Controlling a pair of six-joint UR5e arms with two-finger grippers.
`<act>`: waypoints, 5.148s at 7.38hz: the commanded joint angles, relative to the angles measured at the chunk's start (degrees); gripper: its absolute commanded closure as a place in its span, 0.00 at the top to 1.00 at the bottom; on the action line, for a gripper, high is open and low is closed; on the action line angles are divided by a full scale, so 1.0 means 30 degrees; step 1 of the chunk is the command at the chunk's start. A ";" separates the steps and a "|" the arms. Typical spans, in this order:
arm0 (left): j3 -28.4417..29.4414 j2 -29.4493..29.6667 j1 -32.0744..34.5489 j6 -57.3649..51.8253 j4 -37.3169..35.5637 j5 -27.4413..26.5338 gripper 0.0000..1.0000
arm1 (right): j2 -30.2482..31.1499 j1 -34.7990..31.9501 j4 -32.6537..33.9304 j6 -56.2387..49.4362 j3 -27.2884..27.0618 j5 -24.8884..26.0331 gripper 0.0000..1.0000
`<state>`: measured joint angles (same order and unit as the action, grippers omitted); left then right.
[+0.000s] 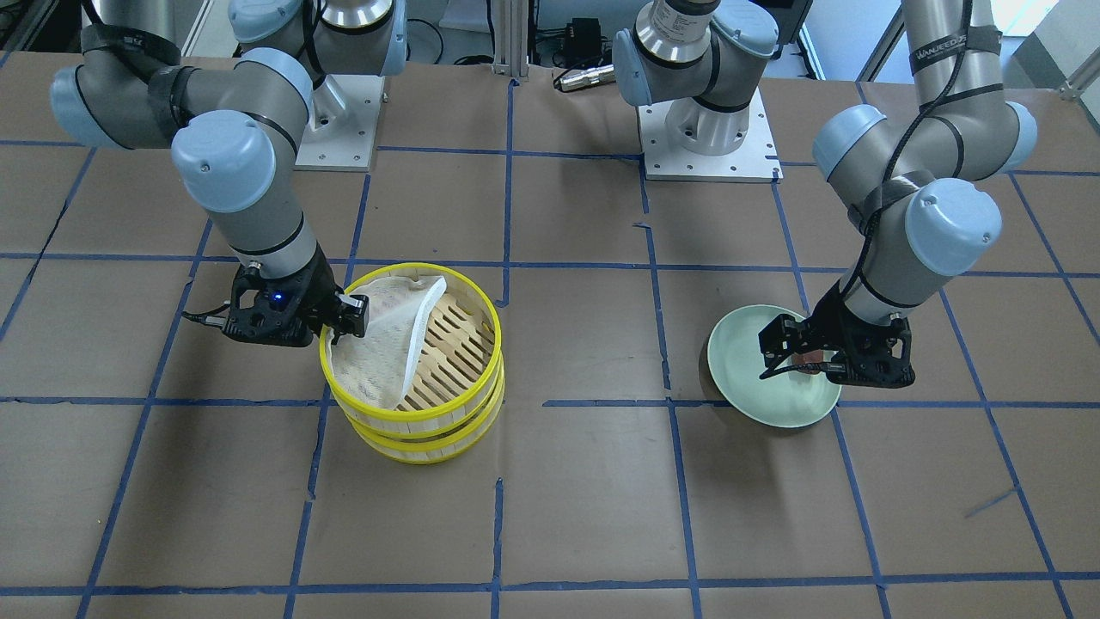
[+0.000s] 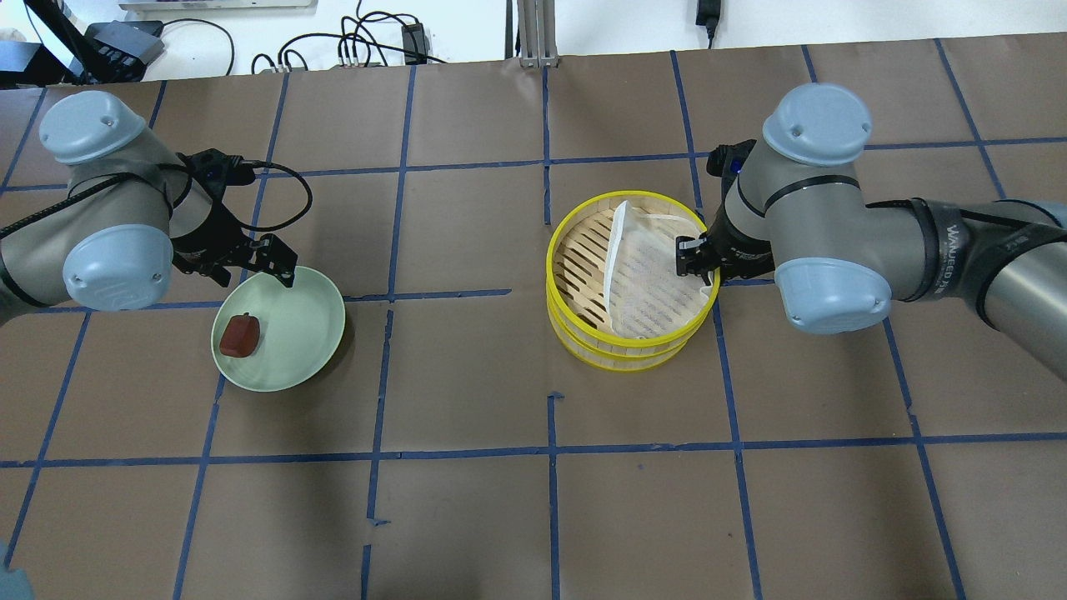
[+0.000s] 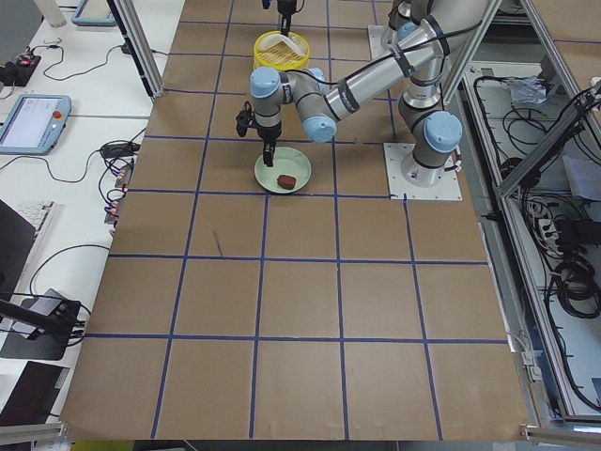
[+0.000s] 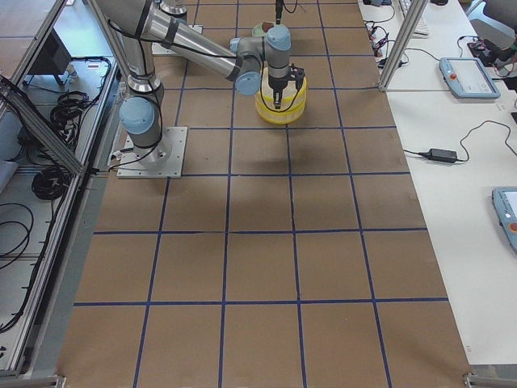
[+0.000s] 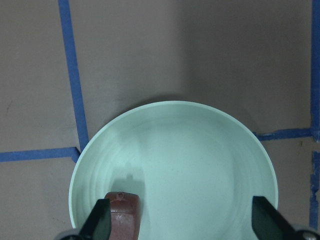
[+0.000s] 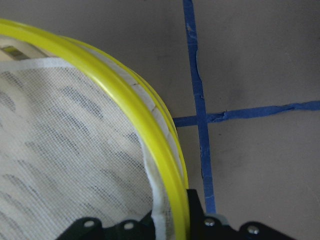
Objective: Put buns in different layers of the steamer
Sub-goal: 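Release the top tier and raise the right gripper while the left grasps the brown bun, then lift the brown bun with the left gripper and carry it over the steamer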
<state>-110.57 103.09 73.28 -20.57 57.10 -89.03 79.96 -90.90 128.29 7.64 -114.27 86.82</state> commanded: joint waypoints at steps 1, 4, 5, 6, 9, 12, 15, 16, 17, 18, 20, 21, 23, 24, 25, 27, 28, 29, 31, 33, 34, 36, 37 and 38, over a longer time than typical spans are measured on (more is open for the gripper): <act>0.0000 0.0002 0.0035 0.0000 0.0009 0.0000 0.99 | -0.0256 0.0007 0.0246 -0.0054 0.0005 0.0121 0.17; 0.0000 0.0002 0.0035 0.0000 0.0009 -0.0029 0.99 | -0.0256 0.0007 0.0217 -0.0056 -0.0024 -0.0052 0.18; 0.0000 0.0002 0.0035 0.0000 0.0009 -0.0029 0.99 | -0.0256 0.0007 0.0217 0.0002 0.0005 -0.0024 0.23; 0.0000 0.0002 0.0035 0.0029 0.0009 -0.0029 0.99 | -0.0256 0.0007 0.0188 -0.0055 -0.0024 -0.0024 0.33; 0.0000 0.0002 0.0035 0.0001 0.0009 -0.0059 0.99 | -0.0227 -0.0022 0.0216 -0.0027 0.0035 -0.0053 0.51; -0.0029 0.0147 -0.0139 -0.0146 0.0067 -0.0175 0.99 | -0.0227 -0.0022 0.0102 -0.0230 0.1053 0.0063 0.70; -0.0116 0.0616 -0.0636 -0.1282 0.0212 -0.0495 0.99 | 0.0648 0.0388 -0.4303 -0.0349 0.3832 0.0240 0.83; -0.0552 0.0704 -0.1161 -0.2449 0.0968 -0.1687 0.99 | 0.1551 0.0446 -0.6615 -0.0349 0.5003 0.0211 0.86; -0.0876 0.0705 -0.1862 -0.3041 0.1004 -0.1438 0.98 | 0.2227 0.0650 -0.8872 -0.0378 0.6349 0.0239 0.93; -0.0966 0.0850 -0.1869 -0.3017 0.1005 -0.1291 0.97 | 0.2930 0.0681 -1.1099 -0.0407 0.7349 0.0269 0.96; -0.1113 0.1287 -0.1840 -0.3017 0.1005 -0.0733 0.93 | 0.3525 0.0447 -1.1861 -0.0408 0.6460 0.0503 0.96; -0.1113 0.1523 -0.1840 -0.3075 0.1005 -0.0762 0.86 | 0.3552 0.0418 -1.0781 -0.0320 0.6103 0.0590 0.96; -0.1084 0.1584 -0.1840 -0.3252 0.1005 -0.1025 0.54 | 0.3669 0.0389 -1.0799 -0.0233 0.6303 0.0562 0.98; -0.0997 0.1555 -0.1840 -0.3281 0.1005 -0.1083 0.37 | 0.3583 0.0359 -1.0799 -0.0203 0.6623 0.0475 0.99; -0.1054 0.1554 -0.1840 -0.3310 0.1005 -0.1026 0.28 | 0.3524 0.0388 -1.0886 -0.0231 0.6917 0.0503 0.99; -0.0443 0.0853 -0.1027 -0.2556 0.1063 -0.0997 0.18 | 0.3523 0.0388 -1.0858 -0.0320 0.6949 0.0474 0.99; 0.0198 0.0213 0.0488 -0.0866 0.1527 -0.1054 0.16 | 0.3523 0.0417 -1.0916 -0.0349 0.6920 0.0503 0.99; 0.1510 0.0149 0.2186 0.1355 0.2605 -0.0852 0.16 | 0.3523 0.0417 -1.0945 -0.0407 0.6891 0.0532 0.99; 0.5954 0.0613 0.5905 0.8288 0.4835 0.1075 0.16 | 0.3523 0.0447 -1.0974 -0.0437 0.6832 0.0650 0.99; 0.7874 0.0675 0.8838 1.2371 0.6250 0.4546 0.16 | 0.3581 0.0388 -1.1033 -0.0437 0.6715 0.0679 0.99; 0.7910 0.0791 1.0216 1.4800 0.5582 0.6745 0.16 | 0.3582 0.0388 -1.1236 -0.0437 0.6743 0.0679 0.99; 0.7910 0.1288 1.2216 1.6982 0.4698 0.8113 0.16 | 0.3581 0.0417 -1.1297 -0.0437 0.6773 0.0679 0.99; 0.7707 0.1552 1.2251 1.7050 0.4638 0.8753 0.16 | 0.3553 0.0446 -1.1239 -0.0437 0.6831 0.0679 0.99; 0.7473 0.2105 1.2281 1.7109 0.3941 0.9050 0.16 | 0.3552 0.0447 -1.1209 -0.0437 0.6861 0.0621 0.99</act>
<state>-87.43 107.75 109.57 29.93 70.75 -63.51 90.64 -89.60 94.55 6.33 -93.83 88.82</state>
